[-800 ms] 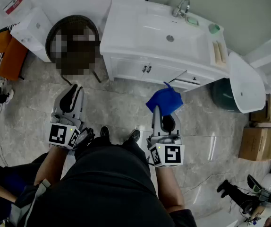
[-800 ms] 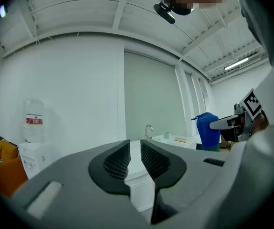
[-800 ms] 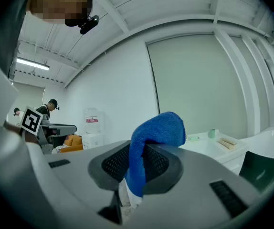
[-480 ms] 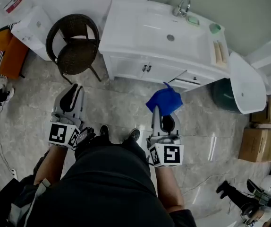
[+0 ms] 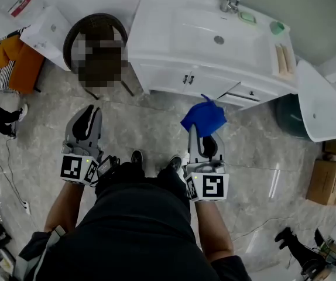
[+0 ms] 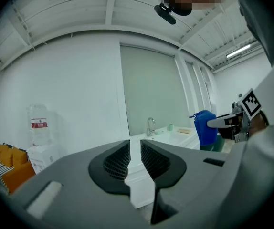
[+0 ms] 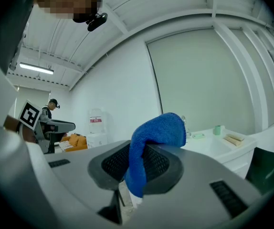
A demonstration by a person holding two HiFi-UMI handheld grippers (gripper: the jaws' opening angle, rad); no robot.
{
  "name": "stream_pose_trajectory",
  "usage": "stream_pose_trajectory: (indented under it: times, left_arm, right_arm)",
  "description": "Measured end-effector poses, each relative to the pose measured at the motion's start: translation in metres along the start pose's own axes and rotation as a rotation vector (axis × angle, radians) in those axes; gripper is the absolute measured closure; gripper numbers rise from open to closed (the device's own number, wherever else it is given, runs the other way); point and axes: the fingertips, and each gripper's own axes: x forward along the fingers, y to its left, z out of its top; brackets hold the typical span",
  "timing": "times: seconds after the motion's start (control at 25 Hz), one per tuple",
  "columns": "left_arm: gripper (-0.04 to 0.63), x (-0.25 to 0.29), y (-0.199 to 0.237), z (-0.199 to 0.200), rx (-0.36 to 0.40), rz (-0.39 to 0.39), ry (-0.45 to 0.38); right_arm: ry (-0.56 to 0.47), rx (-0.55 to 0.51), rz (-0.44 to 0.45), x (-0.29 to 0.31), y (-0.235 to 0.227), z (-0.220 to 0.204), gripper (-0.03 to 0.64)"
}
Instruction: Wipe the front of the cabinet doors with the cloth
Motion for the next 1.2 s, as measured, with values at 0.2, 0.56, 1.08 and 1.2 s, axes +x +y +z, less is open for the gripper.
stream_pose_trajectory:
  times: [0.2, 0.56, 1.08, 1.2]
  left_arm:
    - [0.526, 0.006, 0.017, -0.011, -0.020, 0.021, 0.027]
    - [0.526, 0.042, 0.098, -0.064, -0.087, -0.080, 0.048]
    - [0.526, 0.125, 0.092, -0.128, -0.009, -0.266, 0.143]
    - [0.526, 0.147, 0.075, -0.151, 0.021, -0.258, 0.186]
  right_arm:
    - [0.053, 0.007, 0.007, 0.023, -0.009, -0.019, 0.558]
    - [0.149, -0.084, -0.045, 0.090, 0.040, -0.041, 0.558]
    - [0.292, -0.159, -0.009, 0.195, 0.072, -0.142, 0.558]
    - [0.312, -0.159, 0.023, 0.221, 0.056, -0.188, 0.560]
